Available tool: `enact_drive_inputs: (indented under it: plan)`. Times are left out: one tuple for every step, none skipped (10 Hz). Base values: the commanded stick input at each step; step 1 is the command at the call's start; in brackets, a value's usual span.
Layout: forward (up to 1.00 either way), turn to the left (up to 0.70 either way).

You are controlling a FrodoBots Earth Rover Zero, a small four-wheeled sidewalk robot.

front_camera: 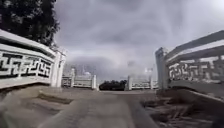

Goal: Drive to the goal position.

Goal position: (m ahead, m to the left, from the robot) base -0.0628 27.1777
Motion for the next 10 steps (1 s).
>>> enact_drive_inputs:
  plan:
    - [0.7, 0.0]
    - [0.7, 0.0]
    - [0.7, 0.0]
    - [0.7, 0.0]
    - [0.7, 0.0]
    - [0.7, 0.0]
    - [0.7, 0.0]
    - [0.7, 0.0]
    - [0.7, 0.0]
    - [0.7, 0.0]
